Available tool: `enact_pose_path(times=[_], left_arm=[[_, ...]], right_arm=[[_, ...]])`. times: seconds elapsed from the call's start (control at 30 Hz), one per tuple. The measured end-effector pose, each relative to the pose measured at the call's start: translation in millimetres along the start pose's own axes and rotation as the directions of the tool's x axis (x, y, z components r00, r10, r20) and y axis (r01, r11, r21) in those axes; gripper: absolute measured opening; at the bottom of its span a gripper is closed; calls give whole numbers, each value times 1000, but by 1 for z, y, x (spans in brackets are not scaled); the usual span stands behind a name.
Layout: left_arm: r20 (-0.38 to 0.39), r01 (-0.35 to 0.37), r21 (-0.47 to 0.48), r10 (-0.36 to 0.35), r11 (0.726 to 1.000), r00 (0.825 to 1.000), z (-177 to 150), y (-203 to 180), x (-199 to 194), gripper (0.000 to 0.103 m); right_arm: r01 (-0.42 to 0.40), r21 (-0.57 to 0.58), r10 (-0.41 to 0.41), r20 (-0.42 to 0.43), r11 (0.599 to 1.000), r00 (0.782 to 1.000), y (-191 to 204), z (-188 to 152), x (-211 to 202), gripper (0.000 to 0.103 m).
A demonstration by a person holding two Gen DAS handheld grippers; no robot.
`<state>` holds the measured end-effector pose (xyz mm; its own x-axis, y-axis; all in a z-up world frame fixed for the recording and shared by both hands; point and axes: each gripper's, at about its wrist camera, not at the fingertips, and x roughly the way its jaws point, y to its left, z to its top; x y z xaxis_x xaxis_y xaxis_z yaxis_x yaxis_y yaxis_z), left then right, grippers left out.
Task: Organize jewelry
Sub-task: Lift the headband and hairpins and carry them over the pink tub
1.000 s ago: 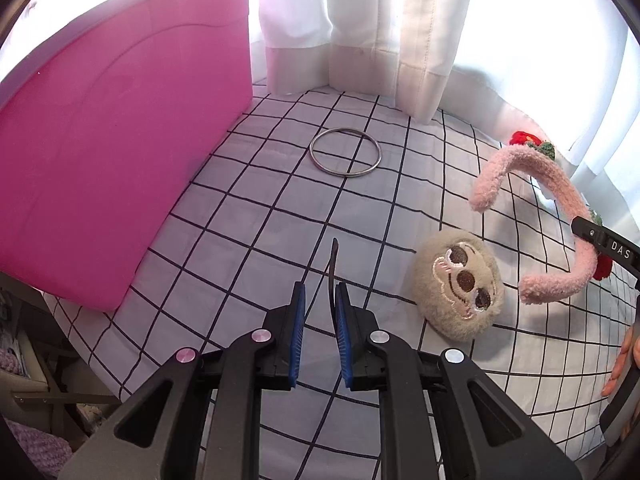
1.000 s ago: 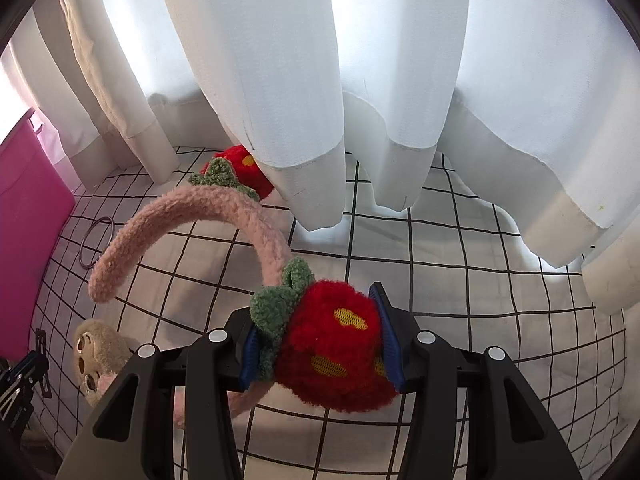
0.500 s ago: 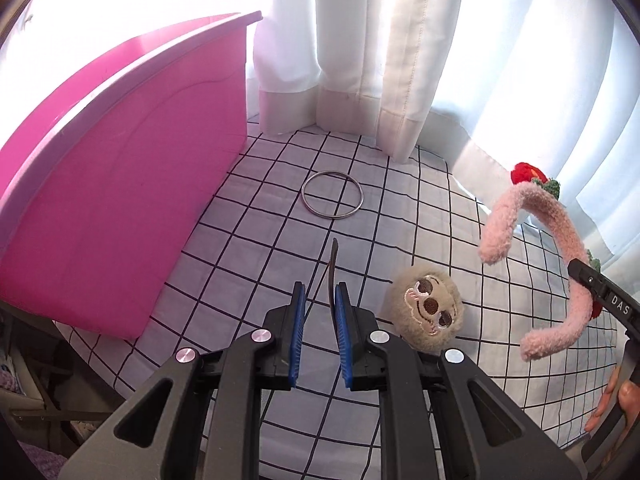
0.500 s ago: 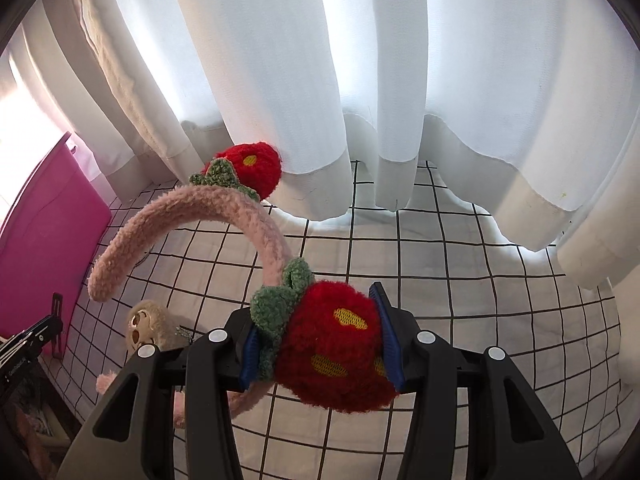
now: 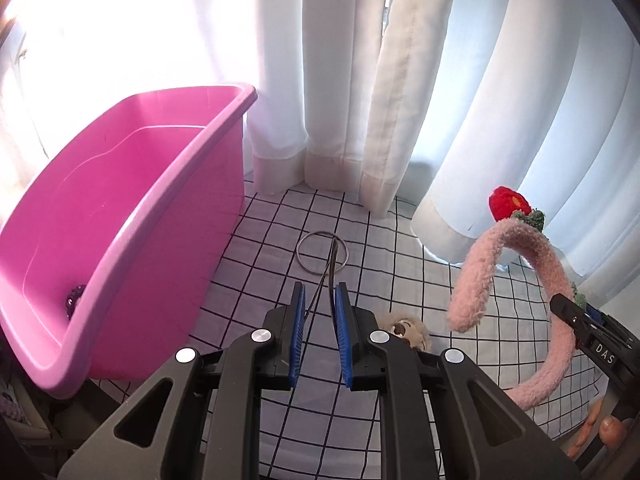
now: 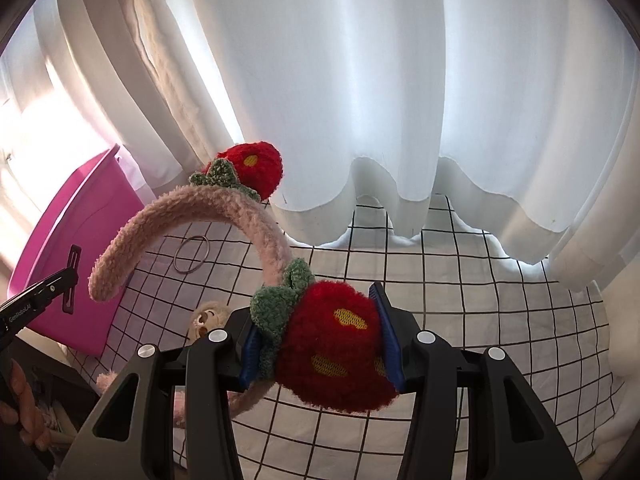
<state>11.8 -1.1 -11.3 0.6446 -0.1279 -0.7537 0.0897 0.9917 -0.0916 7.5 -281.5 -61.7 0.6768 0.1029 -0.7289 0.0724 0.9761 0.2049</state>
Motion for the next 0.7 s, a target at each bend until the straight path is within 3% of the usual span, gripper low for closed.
enact_pose_path(times=[0.23,0.43,0.7], left_arm=[[87,-32,-28,34,999,996,33,37,-29,15],[130,-93,-97,105,991,986,53,95,-46,15],[115,-191,-179,214,965,970,68,178,-48,15]], right_arm=[[-45,-100,53,77,994,996,57,34,-19,47],[-113,-170,135,124,979,983,124,73,-19,47],[-179,-310,227,124,934,966,234,111,-1,47]])
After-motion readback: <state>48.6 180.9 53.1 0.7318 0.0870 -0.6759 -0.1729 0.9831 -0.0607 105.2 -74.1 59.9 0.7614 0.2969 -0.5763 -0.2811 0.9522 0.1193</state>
